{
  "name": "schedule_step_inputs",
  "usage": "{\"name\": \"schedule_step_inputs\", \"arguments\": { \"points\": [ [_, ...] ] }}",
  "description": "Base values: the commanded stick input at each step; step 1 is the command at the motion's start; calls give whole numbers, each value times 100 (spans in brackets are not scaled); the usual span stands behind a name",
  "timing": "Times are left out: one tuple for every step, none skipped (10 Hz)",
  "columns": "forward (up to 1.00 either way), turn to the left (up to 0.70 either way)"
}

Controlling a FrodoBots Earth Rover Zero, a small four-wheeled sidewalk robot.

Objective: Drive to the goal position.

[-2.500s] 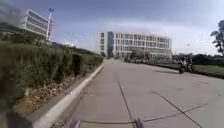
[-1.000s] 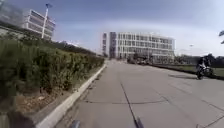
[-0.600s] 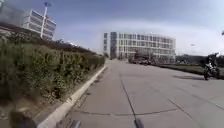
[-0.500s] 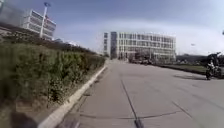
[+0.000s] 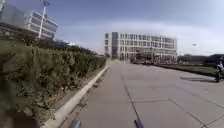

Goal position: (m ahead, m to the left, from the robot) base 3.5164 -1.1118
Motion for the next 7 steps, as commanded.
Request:
{"name": "schedule_step_inputs", "arguments": {
  "points": [
    [70,0],
    [70,0],
    [70,0],
    [70,0],
    [70,-10],
    [70,-35],
    [70,-35]
  ]
}}
